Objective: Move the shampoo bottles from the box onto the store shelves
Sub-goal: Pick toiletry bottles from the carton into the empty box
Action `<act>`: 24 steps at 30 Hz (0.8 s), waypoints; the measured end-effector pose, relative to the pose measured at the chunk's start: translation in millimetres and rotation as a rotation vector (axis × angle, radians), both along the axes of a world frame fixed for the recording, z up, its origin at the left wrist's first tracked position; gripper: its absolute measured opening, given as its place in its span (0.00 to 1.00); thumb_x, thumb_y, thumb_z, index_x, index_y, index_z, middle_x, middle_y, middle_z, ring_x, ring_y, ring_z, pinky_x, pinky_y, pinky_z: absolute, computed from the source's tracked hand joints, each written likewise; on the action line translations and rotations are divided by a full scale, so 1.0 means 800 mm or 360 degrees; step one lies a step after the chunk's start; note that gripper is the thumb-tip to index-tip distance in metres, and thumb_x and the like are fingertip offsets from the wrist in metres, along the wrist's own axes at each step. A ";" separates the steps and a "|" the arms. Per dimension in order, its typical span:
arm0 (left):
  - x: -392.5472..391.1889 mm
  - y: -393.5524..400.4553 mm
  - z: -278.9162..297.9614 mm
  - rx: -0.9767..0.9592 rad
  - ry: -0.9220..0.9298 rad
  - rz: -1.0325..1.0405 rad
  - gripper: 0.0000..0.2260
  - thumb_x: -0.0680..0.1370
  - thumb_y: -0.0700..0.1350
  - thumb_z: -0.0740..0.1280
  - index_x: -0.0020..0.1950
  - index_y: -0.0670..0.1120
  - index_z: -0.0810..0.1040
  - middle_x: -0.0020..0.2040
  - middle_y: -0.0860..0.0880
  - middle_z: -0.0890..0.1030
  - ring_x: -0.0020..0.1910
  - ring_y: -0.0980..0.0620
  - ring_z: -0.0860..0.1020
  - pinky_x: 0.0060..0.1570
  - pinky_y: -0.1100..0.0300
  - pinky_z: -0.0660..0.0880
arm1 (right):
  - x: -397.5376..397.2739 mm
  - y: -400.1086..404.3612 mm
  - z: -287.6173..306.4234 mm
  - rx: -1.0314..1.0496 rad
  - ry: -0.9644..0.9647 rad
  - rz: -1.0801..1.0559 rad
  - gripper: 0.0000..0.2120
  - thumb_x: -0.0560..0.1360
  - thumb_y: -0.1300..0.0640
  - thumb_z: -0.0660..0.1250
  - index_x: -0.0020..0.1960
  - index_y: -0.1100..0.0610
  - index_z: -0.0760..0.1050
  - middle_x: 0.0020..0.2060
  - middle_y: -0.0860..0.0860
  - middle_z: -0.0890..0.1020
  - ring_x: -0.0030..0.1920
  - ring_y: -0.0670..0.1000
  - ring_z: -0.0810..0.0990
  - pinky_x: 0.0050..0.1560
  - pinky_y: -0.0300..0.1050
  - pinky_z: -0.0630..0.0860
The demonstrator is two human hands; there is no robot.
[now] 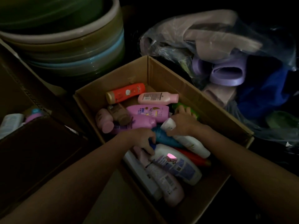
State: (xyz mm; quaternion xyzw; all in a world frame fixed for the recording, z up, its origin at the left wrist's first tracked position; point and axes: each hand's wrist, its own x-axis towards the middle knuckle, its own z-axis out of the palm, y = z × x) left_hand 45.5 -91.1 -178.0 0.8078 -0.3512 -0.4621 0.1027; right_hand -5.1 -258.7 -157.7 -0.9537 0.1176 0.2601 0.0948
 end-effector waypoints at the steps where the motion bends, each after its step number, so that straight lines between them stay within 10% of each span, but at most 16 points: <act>1: 0.005 0.000 0.004 -0.0025 0.0058 0.0027 0.19 0.71 0.47 0.74 0.59 0.42 0.76 0.52 0.51 0.76 0.50 0.54 0.74 0.47 0.66 0.68 | -0.002 -0.007 -0.003 0.0025 0.0116 -0.0059 0.32 0.69 0.41 0.70 0.69 0.49 0.67 0.70 0.57 0.56 0.70 0.62 0.53 0.69 0.57 0.56; 9: 0.016 -0.025 0.045 -0.0062 0.0312 0.0272 0.11 0.73 0.44 0.72 0.51 0.43 0.77 0.44 0.50 0.78 0.45 0.53 0.77 0.43 0.61 0.75 | 0.009 -0.001 -0.010 -0.0166 0.0480 0.0084 0.36 0.70 0.38 0.67 0.71 0.56 0.63 0.72 0.60 0.53 0.72 0.63 0.50 0.69 0.64 0.54; 16: 0.001 -0.022 0.076 -0.0140 0.0287 0.0246 0.08 0.72 0.41 0.73 0.44 0.47 0.73 0.42 0.50 0.77 0.40 0.55 0.77 0.36 0.65 0.75 | -0.026 0.010 -0.010 -0.0007 -0.0329 -0.0130 0.30 0.71 0.36 0.65 0.62 0.58 0.74 0.65 0.58 0.63 0.68 0.59 0.60 0.69 0.55 0.57; 24: 0.028 -0.034 0.239 -0.0210 -0.0580 -0.0178 0.09 0.68 0.49 0.76 0.38 0.49 0.77 0.31 0.55 0.74 0.29 0.58 0.72 0.29 0.71 0.67 | 0.017 0.006 0.104 0.0619 -0.1367 -0.0525 0.27 0.62 0.39 0.71 0.47 0.61 0.83 0.49 0.64 0.80 0.57 0.60 0.73 0.57 0.47 0.68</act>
